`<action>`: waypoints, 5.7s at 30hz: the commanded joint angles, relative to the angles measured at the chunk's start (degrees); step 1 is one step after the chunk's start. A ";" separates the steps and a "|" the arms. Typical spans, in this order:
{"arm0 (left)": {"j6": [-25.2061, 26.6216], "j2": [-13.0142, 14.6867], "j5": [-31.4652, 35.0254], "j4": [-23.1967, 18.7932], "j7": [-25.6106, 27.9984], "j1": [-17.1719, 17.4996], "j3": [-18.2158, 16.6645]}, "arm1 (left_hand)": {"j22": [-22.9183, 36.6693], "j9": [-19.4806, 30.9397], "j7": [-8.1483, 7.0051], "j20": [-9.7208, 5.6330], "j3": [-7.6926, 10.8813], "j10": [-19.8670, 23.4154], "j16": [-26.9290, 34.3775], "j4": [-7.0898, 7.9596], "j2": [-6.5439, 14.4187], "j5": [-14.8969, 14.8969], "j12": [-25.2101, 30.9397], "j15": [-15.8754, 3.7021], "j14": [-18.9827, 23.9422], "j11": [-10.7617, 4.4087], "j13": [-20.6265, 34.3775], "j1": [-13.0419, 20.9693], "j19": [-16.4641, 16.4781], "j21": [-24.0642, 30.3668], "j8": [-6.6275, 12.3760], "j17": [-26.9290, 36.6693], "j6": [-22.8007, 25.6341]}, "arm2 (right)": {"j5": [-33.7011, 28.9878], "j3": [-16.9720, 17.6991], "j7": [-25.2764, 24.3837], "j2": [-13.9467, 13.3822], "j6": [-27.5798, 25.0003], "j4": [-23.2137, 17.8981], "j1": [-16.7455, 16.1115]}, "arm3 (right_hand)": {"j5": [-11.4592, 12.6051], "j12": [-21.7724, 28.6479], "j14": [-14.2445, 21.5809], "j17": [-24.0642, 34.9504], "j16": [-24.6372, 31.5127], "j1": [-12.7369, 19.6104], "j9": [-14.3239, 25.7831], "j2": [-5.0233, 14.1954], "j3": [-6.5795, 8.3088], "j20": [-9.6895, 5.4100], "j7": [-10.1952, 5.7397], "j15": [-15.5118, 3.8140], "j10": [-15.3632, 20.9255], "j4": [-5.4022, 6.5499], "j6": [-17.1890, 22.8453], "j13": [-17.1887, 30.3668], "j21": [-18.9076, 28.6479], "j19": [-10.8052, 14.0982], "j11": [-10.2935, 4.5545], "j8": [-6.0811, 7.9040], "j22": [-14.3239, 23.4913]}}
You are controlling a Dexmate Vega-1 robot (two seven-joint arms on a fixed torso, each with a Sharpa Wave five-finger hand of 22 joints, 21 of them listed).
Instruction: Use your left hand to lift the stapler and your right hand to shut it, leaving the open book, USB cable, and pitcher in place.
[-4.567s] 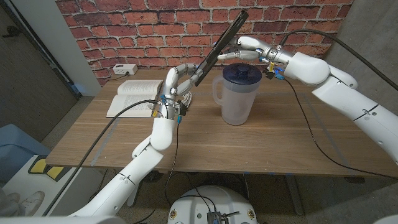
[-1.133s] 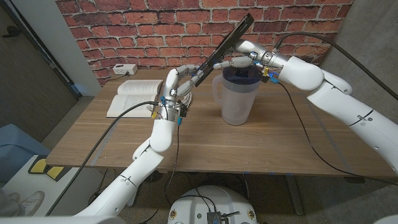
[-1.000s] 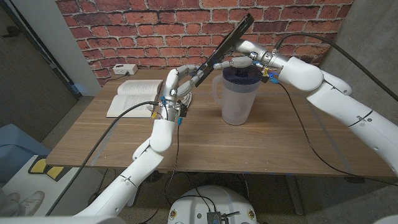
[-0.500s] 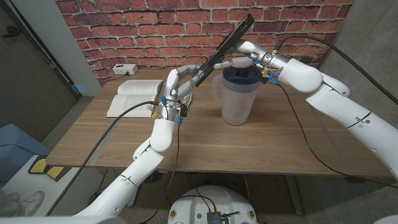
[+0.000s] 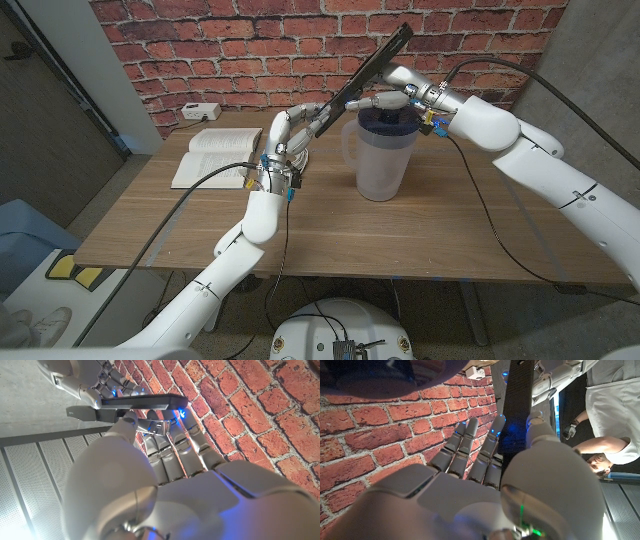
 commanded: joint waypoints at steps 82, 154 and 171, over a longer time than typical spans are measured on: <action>-3.92 -3.77 -5.10 0.05 1.55 2.79 -3.49 | 0.08 -3.72 -4.59 2.08 -5.79 -37.20 -4.64 0.40 -4.21 -2.44 -2.27 1.75 -36.68 3.29 -9.00 -15.23 -12.99 -15.95 -3.70 -9.17 -35.53 | 19.96 2.14 -3.08 5.41 2.54 7.25 -4.88 | -0.39 1.75 3.59 4.98 -1.08 12.36 4.51 7.82 0.46 -3.69 -0.13 -10.93 1.41 0.33 4.08 -0.80 5.57 0.14 1.95 -1.21 -0.29; 10.28 -1.91 18.02 -11.90 14.13 0.74 -1.87 | -0.39 -4.79 -2.70 1.80 -5.26 -36.68 -4.63 -2.06 -2.42 -2.60 -0.24 1.35 -41.34 1.93 -11.92 -12.70 -17.72 -25.21 -2.13 -14.05 -32.02 | 12.94 -0.15 -9.18 6.88 -1.82 7.41 -3.70 | -0.46 2.28 4.43 7.24 -3.28 13.04 5.34 7.69 0.26 -3.64 0.03 -10.94 1.26 0.55 4.75 -1.58 8.41 -1.12 1.96 -3.20 -1.10; 17.37 -0.37 20.63 -15.54 12.70 -1.74 -1.15 | -0.39 -5.10 -2.12 2.12 -4.51 -35.58 -4.71 -2.64 -1.14 -2.06 -0.01 1.43 -41.48 2.31 -12.75 -10.56 -16.71 -26.61 -2.46 -14.40 -31.79 | 12.37 -0.80 -8.69 6.75 -3.02 6.62 -3.11 | -0.44 2.35 4.59 7.76 -3.85 13.14 5.68 7.70 0.20 -3.73 0.17 -10.94 1.13 0.59 4.86 -1.77 9.15 -1.31 2.03 -3.63 -1.36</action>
